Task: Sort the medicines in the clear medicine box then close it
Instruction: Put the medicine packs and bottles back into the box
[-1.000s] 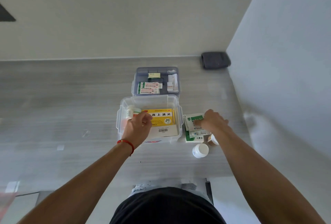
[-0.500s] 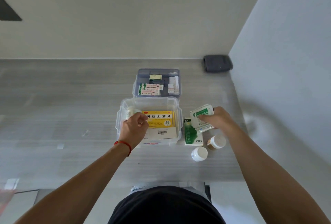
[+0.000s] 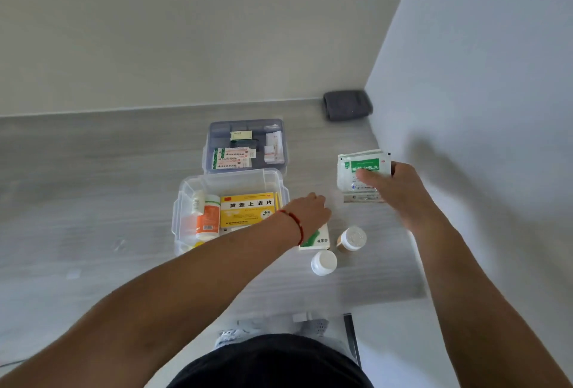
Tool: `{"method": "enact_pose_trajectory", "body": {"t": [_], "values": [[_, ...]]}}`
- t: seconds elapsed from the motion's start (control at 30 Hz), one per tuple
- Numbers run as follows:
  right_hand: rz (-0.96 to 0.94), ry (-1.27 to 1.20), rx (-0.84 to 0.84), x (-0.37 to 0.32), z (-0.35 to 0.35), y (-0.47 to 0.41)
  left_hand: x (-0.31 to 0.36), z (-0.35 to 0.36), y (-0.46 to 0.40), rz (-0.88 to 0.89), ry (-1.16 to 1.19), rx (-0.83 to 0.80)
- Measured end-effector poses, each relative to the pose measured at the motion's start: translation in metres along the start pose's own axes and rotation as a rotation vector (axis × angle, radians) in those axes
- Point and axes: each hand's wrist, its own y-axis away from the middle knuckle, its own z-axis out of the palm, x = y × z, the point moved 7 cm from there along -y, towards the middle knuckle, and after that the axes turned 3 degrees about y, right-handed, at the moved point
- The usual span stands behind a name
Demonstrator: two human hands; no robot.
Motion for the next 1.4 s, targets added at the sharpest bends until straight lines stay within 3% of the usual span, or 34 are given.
{"method": "enact_pose_trajectory", "body": {"t": [0.13,0.27,0.5,0.6,0.8,1.07,1.17,1.3,1.4], "values": [[0.134,-0.121,0.063,0.048,-0.017,-0.006,0.001,0.024,-0.022,-0.063,-0.121,-0.164],[0.271,-0.059,0.122,0.1,-0.011,-0.016,0.0,0.03,-0.034,-0.167,-0.046,-0.212],[0.304,-0.059,0.0,0.129,0.018,-0.038,-0.009,0.032,-0.038,-0.279,0.032,-0.221],[0.268,0.05,-0.029,0.132,0.023,-0.043,-0.012,0.031,-0.038,-0.288,0.011,-0.207],[0.153,0.497,0.013,0.11,0.016,-0.043,-0.013,0.022,-0.038,-0.299,0.063,-0.226],[-0.026,0.471,0.061,0.059,0.015,-0.017,-0.016,-0.03,-0.039,-0.21,0.183,-0.141],[-0.175,0.423,0.083,0.027,0.024,-0.002,-0.035,-0.067,-0.027,-0.213,0.355,-0.038],[-0.276,0.234,0.065,-0.024,0.046,0.014,-0.089,-0.097,0.022,-0.26,0.864,0.162],[-0.344,0.16,0.0,-0.053,0.078,0.017,-0.125,-0.079,0.064,-0.373,1.164,0.286]]}}
